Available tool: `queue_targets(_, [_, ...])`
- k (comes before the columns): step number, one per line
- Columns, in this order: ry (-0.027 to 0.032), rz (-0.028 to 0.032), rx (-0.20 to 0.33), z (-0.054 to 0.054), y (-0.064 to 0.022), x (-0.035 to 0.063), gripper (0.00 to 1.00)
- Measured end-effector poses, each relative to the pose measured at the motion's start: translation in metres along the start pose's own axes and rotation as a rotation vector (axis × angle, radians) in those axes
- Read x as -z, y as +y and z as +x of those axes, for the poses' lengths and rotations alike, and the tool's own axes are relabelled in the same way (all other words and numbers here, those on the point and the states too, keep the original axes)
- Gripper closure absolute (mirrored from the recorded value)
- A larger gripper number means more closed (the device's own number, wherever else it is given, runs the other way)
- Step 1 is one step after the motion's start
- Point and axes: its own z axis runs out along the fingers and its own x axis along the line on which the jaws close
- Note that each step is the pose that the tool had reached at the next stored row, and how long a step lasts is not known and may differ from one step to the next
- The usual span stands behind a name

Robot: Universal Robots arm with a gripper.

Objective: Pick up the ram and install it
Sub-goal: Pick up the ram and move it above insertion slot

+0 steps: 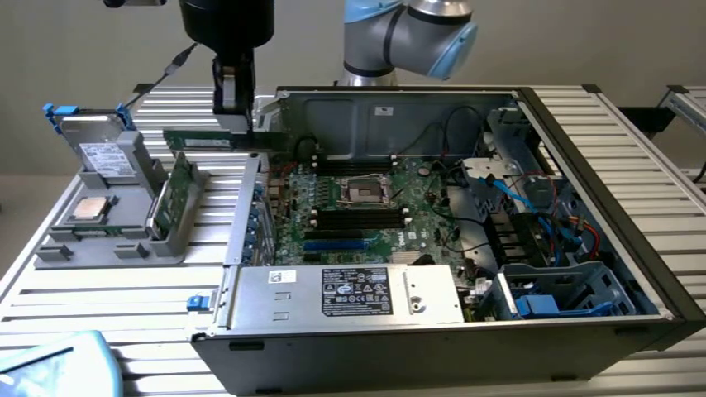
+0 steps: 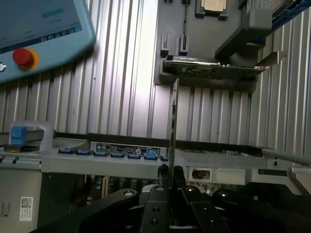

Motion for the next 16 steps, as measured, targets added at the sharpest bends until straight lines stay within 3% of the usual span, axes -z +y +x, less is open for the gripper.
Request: queue_targets(16, [-0.0096,0.0003,0.005,0.004,-0.0708,0.0114,0.86])
